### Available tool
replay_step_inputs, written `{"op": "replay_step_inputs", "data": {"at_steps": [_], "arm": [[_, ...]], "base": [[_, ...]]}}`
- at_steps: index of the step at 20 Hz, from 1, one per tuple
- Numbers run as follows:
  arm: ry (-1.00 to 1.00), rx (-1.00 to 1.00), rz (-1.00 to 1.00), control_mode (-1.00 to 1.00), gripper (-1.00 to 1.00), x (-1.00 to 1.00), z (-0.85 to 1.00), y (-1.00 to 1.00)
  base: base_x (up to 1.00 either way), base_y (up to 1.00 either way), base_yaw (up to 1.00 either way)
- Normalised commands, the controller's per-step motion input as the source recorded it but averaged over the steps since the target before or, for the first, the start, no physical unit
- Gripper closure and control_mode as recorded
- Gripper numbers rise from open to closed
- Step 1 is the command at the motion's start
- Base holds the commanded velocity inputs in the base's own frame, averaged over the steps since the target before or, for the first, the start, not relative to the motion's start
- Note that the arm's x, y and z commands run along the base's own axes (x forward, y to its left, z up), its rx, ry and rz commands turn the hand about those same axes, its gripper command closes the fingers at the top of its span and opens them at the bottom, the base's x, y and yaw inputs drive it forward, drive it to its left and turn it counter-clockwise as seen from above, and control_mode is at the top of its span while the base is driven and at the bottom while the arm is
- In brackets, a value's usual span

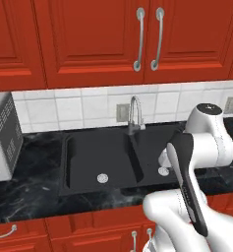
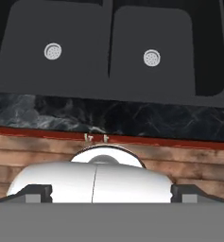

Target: Navigate to the sink.

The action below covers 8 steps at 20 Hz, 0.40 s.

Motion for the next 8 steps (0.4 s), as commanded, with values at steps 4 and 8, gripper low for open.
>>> {"op": "replay_step_inputs", "data": {"at_steps": [4, 8], "arm": [[0.00, 0.00, 0.00, 1.00, -1.00, 0.00, 0.00, 0.00], [0.00, 0.00, 0.00, 1.00, -1.00, 0.00, 0.00, 0.00]], "base": [[0.29, 0.43, -0.19], [0.33, 0.17, -0.11]]}}
